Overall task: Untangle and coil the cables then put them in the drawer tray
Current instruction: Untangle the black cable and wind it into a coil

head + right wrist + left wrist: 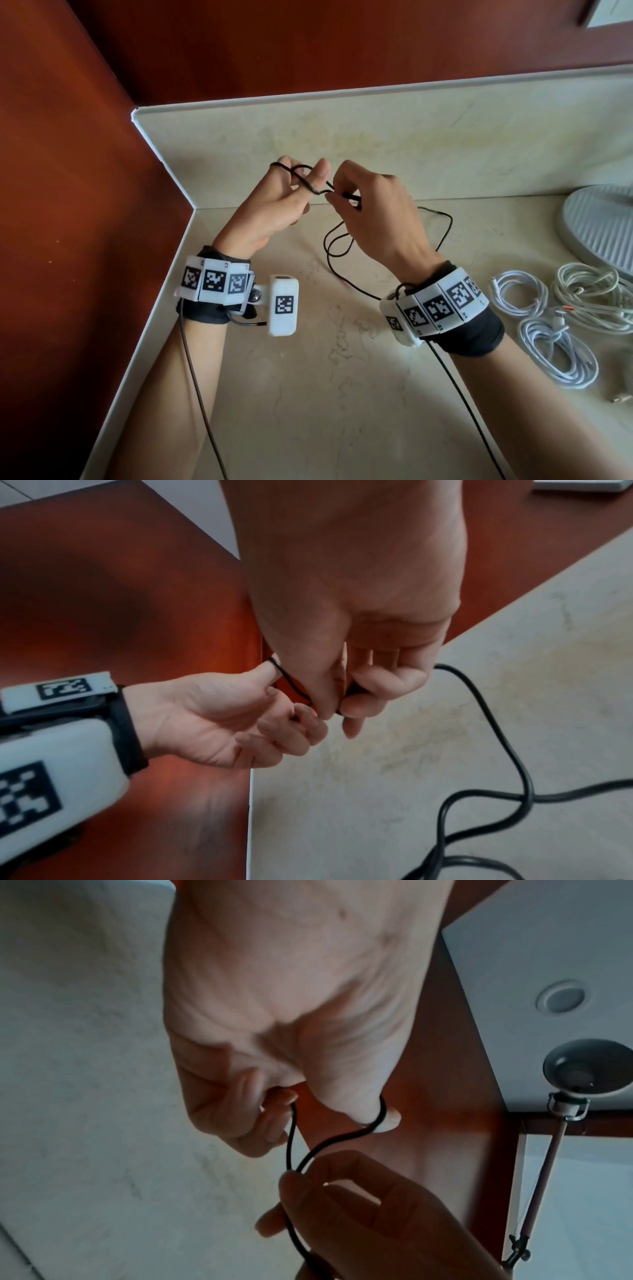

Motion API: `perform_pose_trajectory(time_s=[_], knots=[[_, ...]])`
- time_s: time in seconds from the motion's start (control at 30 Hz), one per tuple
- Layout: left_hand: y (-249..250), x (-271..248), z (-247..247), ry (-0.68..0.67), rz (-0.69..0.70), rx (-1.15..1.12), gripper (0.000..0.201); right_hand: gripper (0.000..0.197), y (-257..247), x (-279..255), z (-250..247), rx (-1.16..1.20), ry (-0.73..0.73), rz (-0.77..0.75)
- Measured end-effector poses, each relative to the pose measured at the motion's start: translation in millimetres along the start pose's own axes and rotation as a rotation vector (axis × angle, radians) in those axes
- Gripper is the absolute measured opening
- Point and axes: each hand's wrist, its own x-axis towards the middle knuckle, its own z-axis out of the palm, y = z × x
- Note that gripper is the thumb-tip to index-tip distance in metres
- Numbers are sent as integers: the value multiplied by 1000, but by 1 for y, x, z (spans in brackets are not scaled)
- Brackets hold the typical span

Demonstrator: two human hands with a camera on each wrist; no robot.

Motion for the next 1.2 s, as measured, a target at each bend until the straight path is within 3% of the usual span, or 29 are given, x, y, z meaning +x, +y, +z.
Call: perform_pose_trajectory(time_s=[0.17,0.3,0.43,0.57,0.67,0.77,0.87,0.9,0.97,1.03,1.1,1.17,1.2], knots=[[1,-1,4,35,-45,-68,66,3,-2,0,2,-40,29,32],[0,1,13,65,-58,-123,74,23,-2,1,3,-140,33,-10],[-1,3,18,98,-48,-164,67,18,3,2,-2,-211,58,17],[4,1,22,54,-32,-263,85,30,0,1,-5,-245,109,-2],[2,1,24,17,0,-213,50,31,4,4,-6,-201,64,75],[-1,-3,8,-88,130,-107,19,31,10,6,-10,-169,40,101],[-7,-10,-19,-243,180,65,36,31,16,11,-19,-126,48,90],[-10,-13,-28,-237,172,101,40,30,17,12,-20,-108,38,84],[-14,-18,-42,-88,170,139,53,30,18,12,-20,-82,8,82],[-15,-25,-51,185,189,80,60,29,18,11,-18,-66,-26,86],[-9,-30,-49,433,240,51,45,26,18,10,-17,-41,-58,84],[5,-32,-41,470,342,199,22,23,15,9,-19,-25,-82,49],[11,-32,-34,386,380,297,19,22,13,9,-20,-31,-85,26]])
